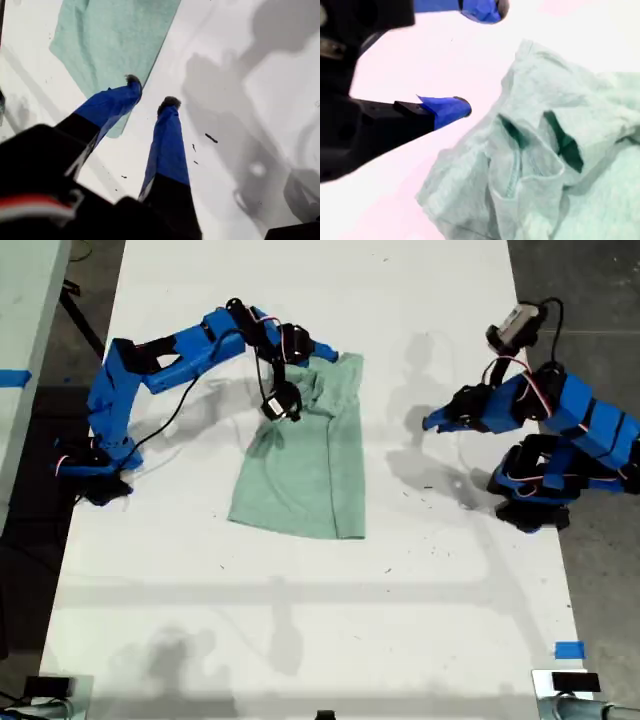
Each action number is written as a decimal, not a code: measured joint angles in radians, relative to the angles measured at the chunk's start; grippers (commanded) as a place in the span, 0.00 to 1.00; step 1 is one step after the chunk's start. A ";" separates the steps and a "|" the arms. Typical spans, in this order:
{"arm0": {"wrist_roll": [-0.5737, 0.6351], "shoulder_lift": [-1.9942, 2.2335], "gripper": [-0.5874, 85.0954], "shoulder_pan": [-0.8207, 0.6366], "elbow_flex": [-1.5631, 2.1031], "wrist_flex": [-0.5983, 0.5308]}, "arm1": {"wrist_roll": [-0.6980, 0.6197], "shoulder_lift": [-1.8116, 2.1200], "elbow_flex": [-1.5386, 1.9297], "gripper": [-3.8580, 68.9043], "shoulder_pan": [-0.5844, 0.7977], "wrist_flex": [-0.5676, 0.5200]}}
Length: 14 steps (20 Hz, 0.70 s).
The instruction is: Fold t-shirt
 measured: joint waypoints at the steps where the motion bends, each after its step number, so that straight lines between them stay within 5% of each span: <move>1: 0.006 0.057 0.37 0.008 0.000 0.032 | 0.000 0.002 0.000 0.22 -0.003 0.000; 10: -0.025 0.614 0.35 0.133 0.195 0.546 | 0.005 -0.008 0.000 0.22 -0.051 -0.040; 14: -0.132 0.894 0.33 0.313 0.523 0.566 | 0.043 -0.132 -0.002 0.19 -0.183 -0.083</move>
